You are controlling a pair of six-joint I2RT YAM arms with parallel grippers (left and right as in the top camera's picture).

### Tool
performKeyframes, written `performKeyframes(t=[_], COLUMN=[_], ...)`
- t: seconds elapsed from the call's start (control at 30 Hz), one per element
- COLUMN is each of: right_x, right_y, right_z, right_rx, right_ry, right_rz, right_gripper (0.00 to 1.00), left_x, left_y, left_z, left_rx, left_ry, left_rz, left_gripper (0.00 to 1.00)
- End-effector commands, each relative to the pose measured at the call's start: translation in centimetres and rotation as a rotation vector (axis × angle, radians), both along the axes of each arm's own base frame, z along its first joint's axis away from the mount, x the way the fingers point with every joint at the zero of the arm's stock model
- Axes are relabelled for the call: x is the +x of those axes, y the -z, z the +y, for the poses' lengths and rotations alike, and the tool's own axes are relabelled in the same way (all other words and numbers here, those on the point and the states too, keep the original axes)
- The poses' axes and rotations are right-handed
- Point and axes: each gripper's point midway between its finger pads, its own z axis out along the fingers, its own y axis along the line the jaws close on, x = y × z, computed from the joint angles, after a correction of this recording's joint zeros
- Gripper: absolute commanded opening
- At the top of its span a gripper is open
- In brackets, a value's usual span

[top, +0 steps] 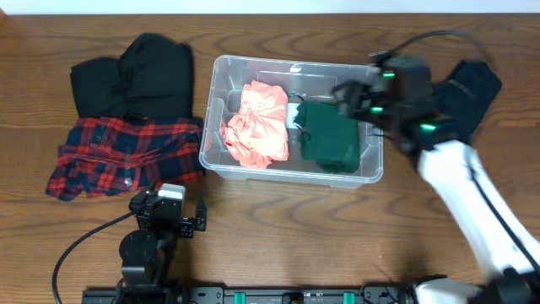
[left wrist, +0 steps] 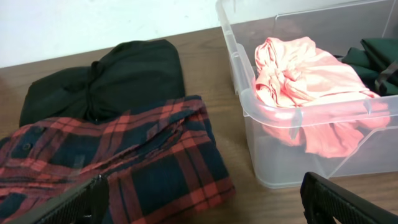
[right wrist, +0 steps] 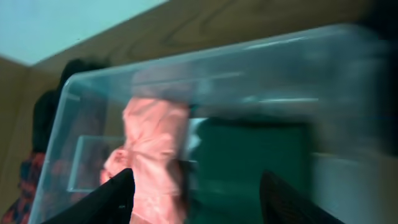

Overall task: Pack container
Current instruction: 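Move the right gripper to the navy folded garment and grasp it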

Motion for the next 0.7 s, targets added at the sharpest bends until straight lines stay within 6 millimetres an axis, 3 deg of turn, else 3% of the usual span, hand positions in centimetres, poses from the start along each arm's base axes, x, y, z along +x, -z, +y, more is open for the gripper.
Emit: performKeyframes(t=[0.0, 0.17, 0.3, 0.47, 0.67], right_x=[-0.8, -3.1, -4.2, -4.5, -2.9], right_y=[-2.0, 0.5, 2.7, 4.5, 6.8], right_z=[-5.1, -15.7, -21.6, -26.6, -31.4], right_rx=[-0.116, -0.237, -0.255, -0.253, -0.204], right_ry=[0.046, 0.352, 0.529, 0.655, 0.757], right_rz=[-0.055, 0.109, 0.210, 0.254, 0.230], right_gripper=[0.62, 0.64, 0.66, 0.70, 0.76], left_x=[0.0, 0.0, 0.0, 0.0, 0.0], left_y=[1.0, 1.0, 1.0, 1.0, 1.0], left_z=[0.1, 0.1, 0.1, 0.1, 0.1], left_rx=[-0.004, -0.004, -0.004, -0.004, -0.004], left_ry=[-0.003, -0.003, -0.003, -0.003, -0.003], left_rz=[0.021, 0.021, 0.021, 0.021, 0.021], left_gripper=[0.98, 0.98, 0.98, 0.98, 0.98])
